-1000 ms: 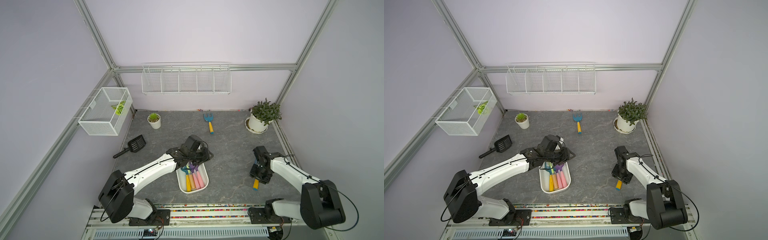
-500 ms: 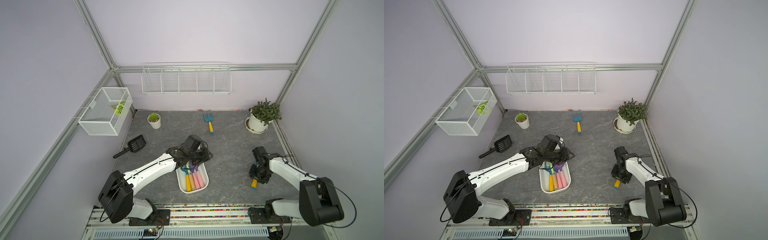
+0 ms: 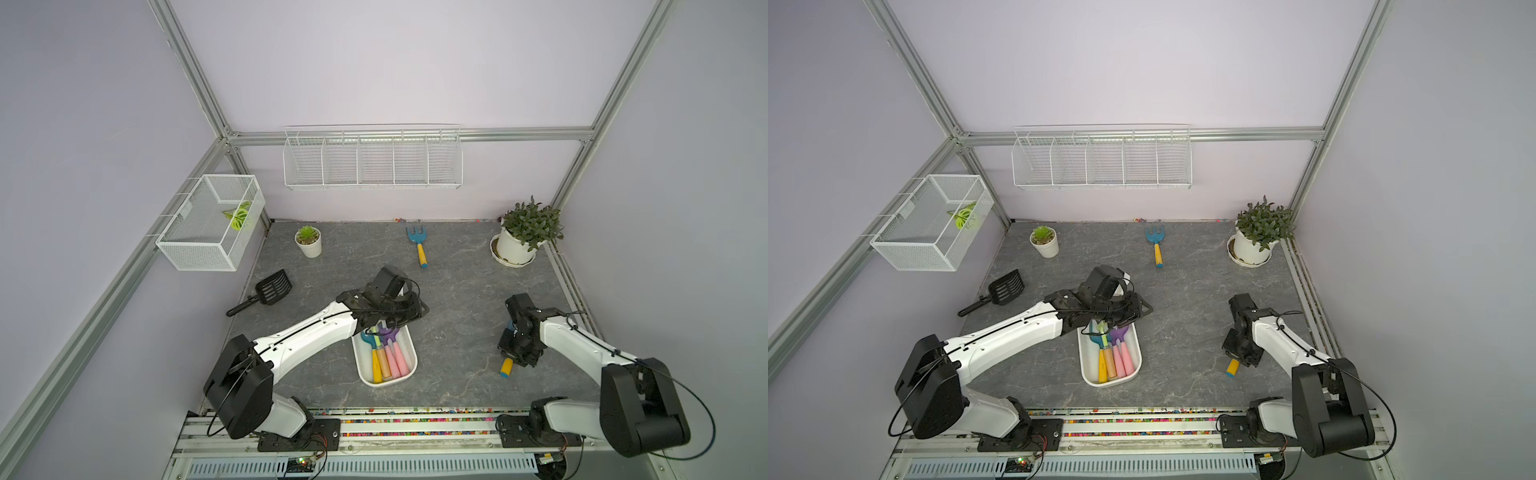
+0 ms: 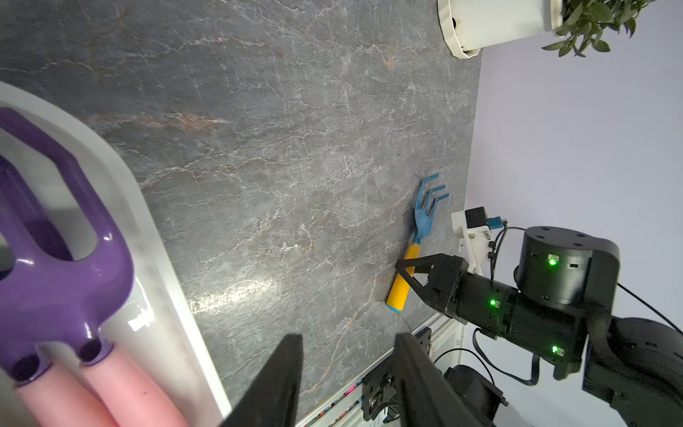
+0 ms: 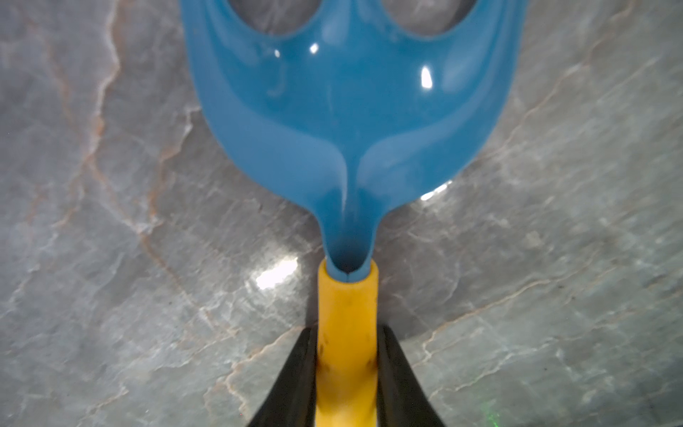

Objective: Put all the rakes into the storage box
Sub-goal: Pick up the rake at the center of the board.

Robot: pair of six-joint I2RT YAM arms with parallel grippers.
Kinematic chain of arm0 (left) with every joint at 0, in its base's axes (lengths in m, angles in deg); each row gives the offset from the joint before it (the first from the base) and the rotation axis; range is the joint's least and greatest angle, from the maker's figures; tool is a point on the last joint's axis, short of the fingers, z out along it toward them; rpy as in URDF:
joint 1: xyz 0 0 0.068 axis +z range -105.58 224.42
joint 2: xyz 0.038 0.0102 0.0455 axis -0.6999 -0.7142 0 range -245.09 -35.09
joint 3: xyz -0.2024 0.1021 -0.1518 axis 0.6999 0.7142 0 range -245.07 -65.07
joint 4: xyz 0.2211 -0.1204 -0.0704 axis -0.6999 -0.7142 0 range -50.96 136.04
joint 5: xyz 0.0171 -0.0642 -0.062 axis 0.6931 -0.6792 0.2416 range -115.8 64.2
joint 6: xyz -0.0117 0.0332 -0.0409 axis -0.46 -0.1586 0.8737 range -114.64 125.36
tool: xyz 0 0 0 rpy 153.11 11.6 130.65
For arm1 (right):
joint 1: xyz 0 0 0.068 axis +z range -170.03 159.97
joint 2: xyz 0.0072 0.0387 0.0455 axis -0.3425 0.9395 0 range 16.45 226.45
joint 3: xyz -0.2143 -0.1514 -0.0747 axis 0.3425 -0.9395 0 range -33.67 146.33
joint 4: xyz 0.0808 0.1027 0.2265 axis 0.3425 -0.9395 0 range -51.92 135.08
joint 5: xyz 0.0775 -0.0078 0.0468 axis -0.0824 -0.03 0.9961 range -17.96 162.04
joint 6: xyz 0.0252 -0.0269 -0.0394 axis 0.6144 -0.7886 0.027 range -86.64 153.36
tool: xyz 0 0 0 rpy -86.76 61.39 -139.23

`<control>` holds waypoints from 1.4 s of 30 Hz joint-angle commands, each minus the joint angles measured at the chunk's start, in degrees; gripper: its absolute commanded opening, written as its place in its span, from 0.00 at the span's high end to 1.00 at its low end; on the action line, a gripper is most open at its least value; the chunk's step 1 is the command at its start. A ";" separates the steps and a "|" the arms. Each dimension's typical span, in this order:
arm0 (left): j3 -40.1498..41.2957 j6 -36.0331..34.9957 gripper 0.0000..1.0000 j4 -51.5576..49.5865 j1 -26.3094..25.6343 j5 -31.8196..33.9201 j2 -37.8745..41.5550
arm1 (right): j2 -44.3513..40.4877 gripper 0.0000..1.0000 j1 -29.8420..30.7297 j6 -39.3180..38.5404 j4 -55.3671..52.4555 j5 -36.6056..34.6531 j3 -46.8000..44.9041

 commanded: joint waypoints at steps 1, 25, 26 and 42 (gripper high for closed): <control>-2.07 -1.06 0.54 -0.52 -0.09 -0.49 -0.40 | -2.67 1.00 -0.27 -1.09 -0.53 0.69 -0.18; -2.11 -1.11 0.55 -0.01 0.00 0.49 0.37 | -14.32 1.00 2.15 -8.32 -1.49 17.73 9.18; -1.92 -1.12 0.55 0.08 0.09 0.64 0.57 | -14.48 1.00 2.87 -8.61 -1.86 17.66 9.84; 0.51 -1.22 0.54 3.43 1.22 0.47 4.02 | -15.06 1.00 13.14 -9.80 1.12 24.17 14.77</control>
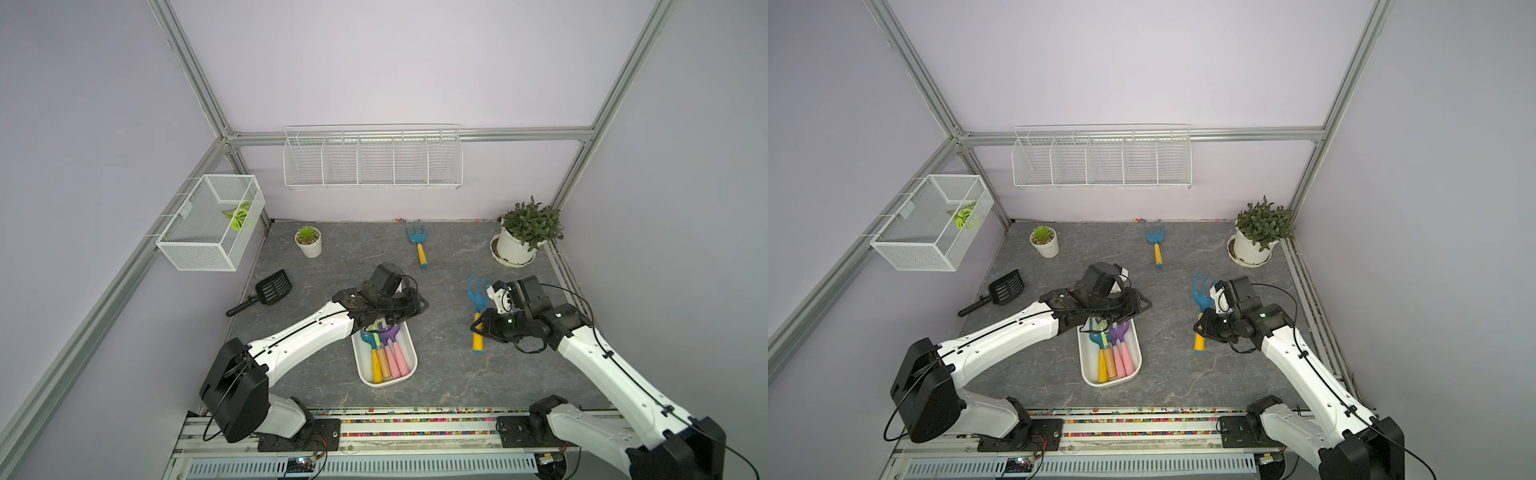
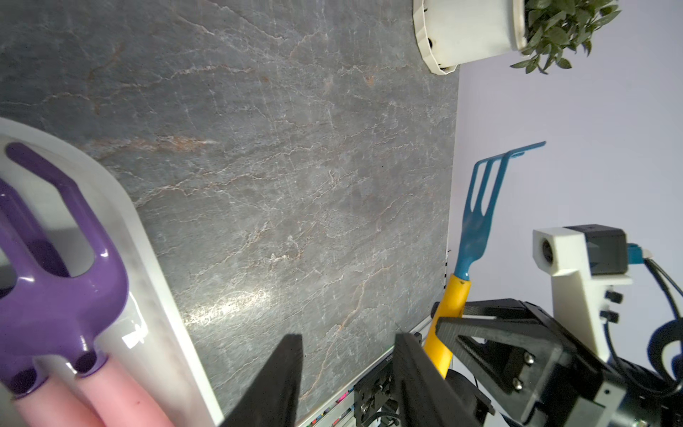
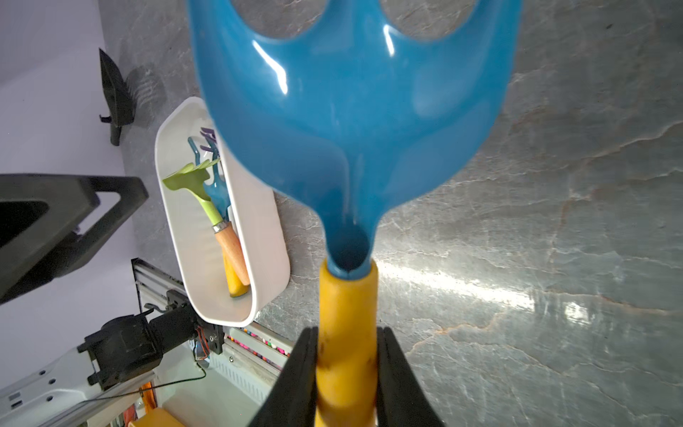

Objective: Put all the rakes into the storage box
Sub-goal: Pick up the rake at the center of the board, then place the rake in the storage box.

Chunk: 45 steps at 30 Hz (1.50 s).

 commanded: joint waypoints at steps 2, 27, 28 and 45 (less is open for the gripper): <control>1.11 -0.79 0.54 1.62 0.51 0.54 2.47 | -0.64 1.00 1.25 -1.30 1.64 2.35 2.00; 9.87 -0.44 0.50 -12.52 14.00 7.42 22.74 | 25.56 1.00 23.88 0.56 -0.29 -3.95 23.12; 10.31 -0.29 0.50 -13.21 14.49 7.35 23.38 | 27.01 1.00 24.77 0.48 -0.51 -4.09 24.27; 14.03 1.01 0.48 -17.37 16.68 6.79 27.22 | 40.08 1.00 30.85 2.35 -2.08 -3.81 33.24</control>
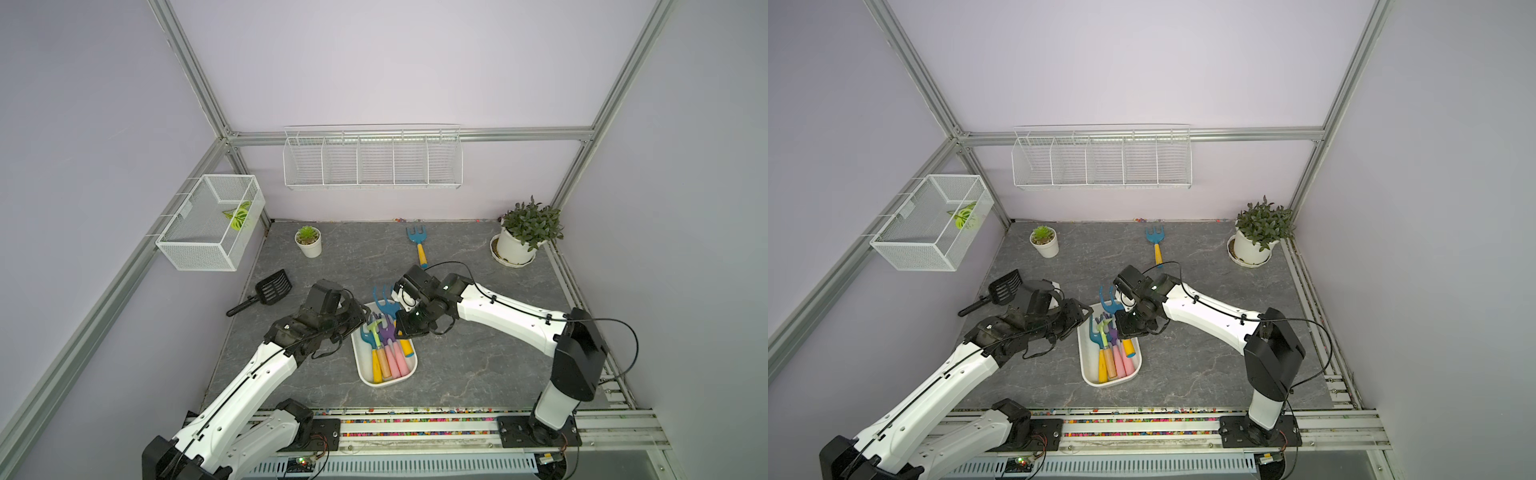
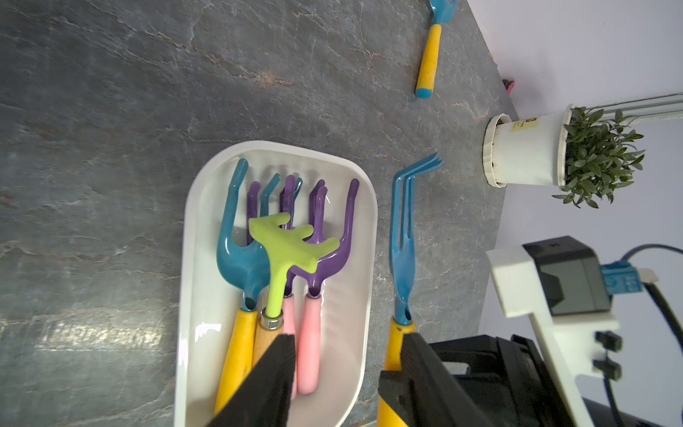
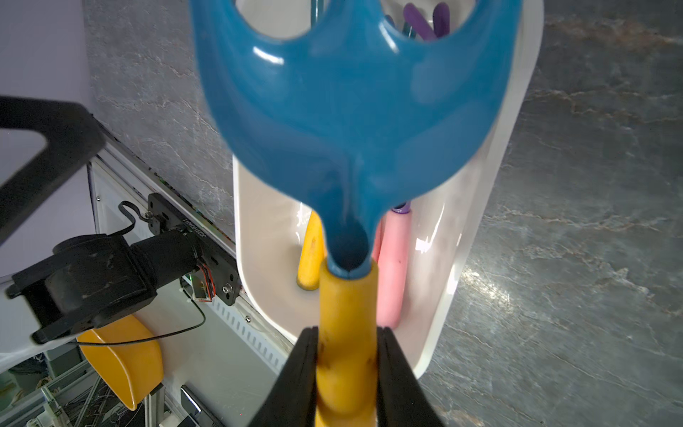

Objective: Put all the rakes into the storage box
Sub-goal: Place the rake in the storage box.

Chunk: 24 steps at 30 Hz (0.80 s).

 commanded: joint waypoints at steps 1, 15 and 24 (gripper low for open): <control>-0.25 0.06 0.48 -0.82 0.68 0.16 0.45 | -0.27 1.00 0.47 1.25 -0.33 0.05 -0.54; -3.37 -2.46 0.48 -0.30 2.24 -1.84 -3.61 | 0.42 1.00 1.43 3.79 3.39 0.71 -3.78; -2.40 -2.34 0.48 -0.54 2.72 -1.83 -1.98 | 1.24 0.96 2.01 3.59 3.06 0.20 -3.16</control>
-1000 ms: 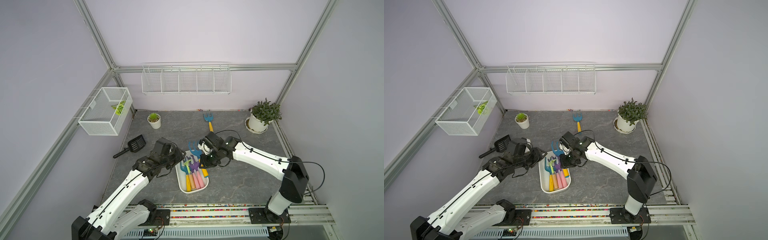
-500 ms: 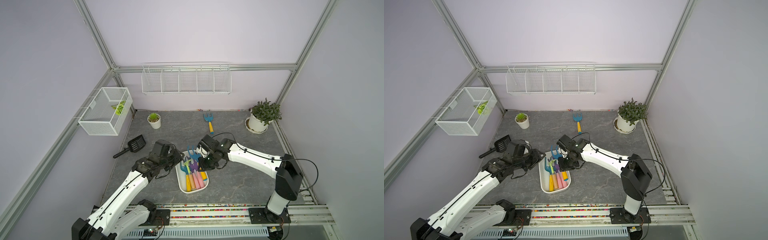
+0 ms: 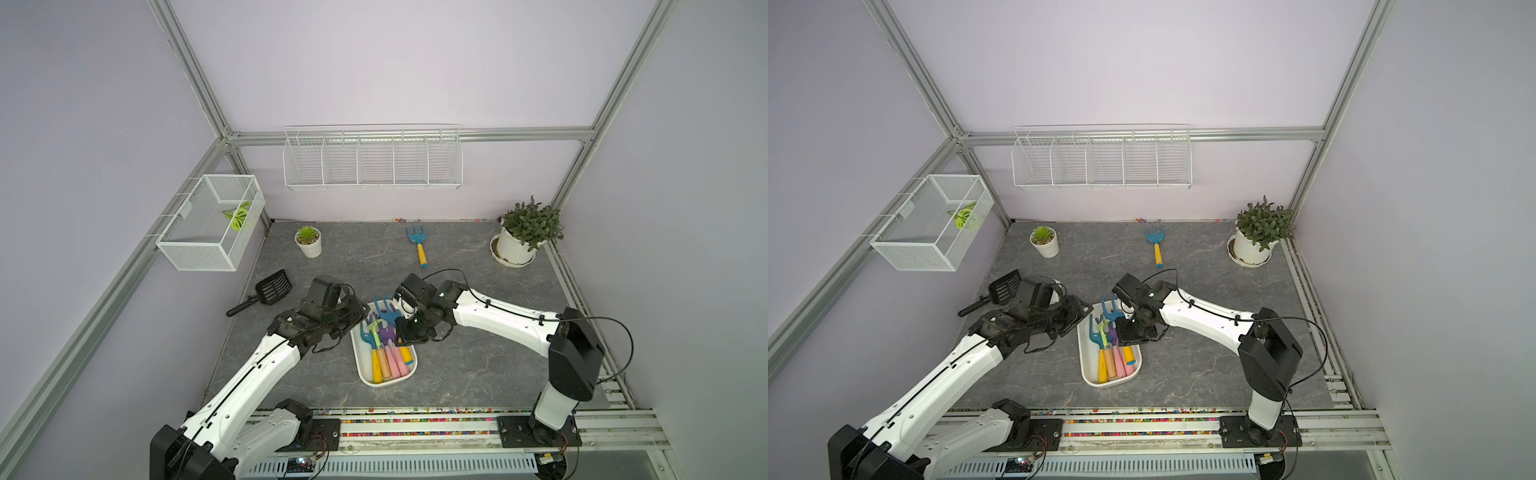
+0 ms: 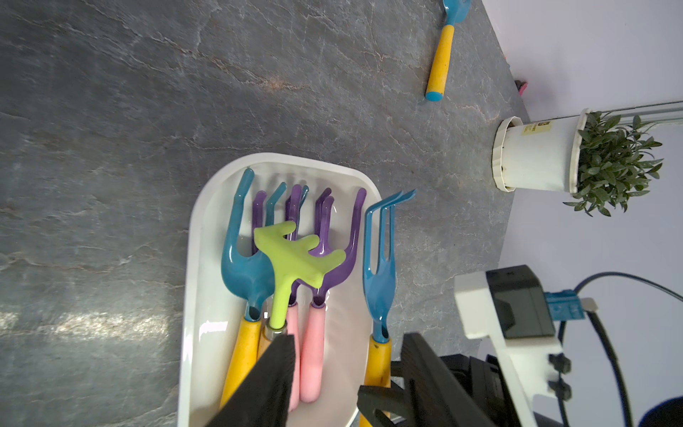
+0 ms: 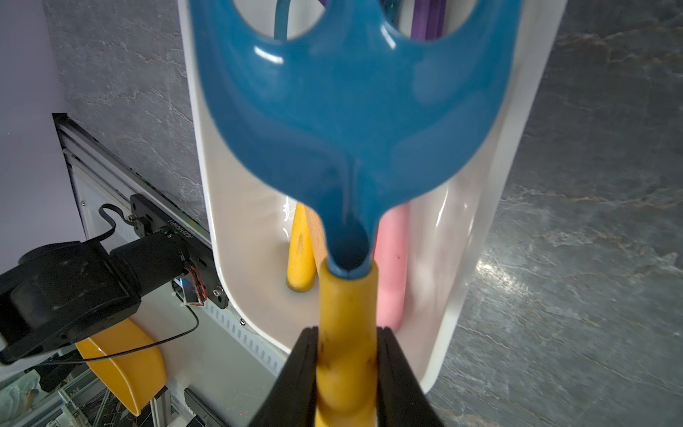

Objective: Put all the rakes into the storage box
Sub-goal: Place the rake in the storage box, then pick up the rake at the center of the board.

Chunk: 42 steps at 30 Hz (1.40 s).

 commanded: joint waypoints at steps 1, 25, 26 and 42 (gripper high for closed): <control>-0.78 -0.84 0.48 -0.54 0.45 -0.15 1.58 | 0.70 0.93 0.60 0.22 0.37 -0.09 0.62; -0.18 -0.30 0.48 -0.50 1.06 -0.07 2.59 | -7.34 0.51 0.36 -2.73 -2.46 -10.41 2.43; -0.10 -0.32 0.48 -0.56 1.11 -0.16 2.58 | -8.01 0.51 0.08 -2.81 -2.41 -10.84 2.18; 0.19 0.79 0.48 0.84 1.10 -0.80 1.23 | -16.04 0.52 -11.35 -5.00 -1.73 -11.10 -1.10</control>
